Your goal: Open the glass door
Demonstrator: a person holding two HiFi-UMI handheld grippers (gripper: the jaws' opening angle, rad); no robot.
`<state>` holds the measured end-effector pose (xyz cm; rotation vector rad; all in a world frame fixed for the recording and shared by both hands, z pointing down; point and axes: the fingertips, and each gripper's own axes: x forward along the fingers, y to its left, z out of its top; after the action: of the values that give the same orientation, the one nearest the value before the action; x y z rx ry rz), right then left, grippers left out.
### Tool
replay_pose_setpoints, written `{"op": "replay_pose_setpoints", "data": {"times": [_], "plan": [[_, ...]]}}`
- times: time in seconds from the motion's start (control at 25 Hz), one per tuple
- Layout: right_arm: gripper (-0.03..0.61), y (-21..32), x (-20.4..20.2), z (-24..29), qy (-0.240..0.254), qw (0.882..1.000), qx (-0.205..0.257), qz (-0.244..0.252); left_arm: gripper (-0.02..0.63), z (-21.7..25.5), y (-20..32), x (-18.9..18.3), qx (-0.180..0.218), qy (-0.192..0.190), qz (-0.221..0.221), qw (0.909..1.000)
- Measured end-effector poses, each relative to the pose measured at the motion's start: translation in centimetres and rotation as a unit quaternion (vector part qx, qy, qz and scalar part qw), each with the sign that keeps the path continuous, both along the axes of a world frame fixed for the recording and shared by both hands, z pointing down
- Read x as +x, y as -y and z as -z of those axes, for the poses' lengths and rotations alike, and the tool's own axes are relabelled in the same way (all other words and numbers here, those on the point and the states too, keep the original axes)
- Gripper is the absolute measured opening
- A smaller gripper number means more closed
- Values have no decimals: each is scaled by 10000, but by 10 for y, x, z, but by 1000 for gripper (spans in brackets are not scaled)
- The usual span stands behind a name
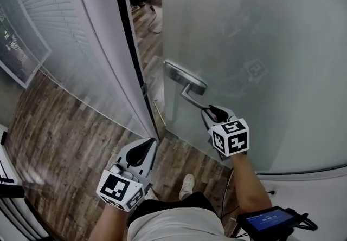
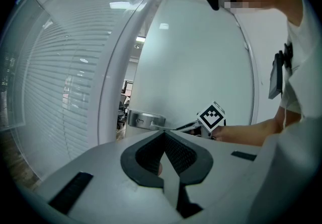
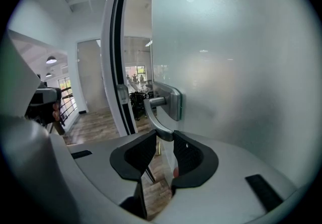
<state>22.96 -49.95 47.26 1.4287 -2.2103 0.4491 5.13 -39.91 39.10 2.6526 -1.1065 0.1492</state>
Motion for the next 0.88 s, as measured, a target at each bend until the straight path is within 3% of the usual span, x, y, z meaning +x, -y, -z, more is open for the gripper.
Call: {"op": "replay_pose_setpoints", "data": {"times": [0.88], "plan": [[106,24,60,0,-231,9985,239,-438,0,-4,-15,21,214,63,25,9997]]}}
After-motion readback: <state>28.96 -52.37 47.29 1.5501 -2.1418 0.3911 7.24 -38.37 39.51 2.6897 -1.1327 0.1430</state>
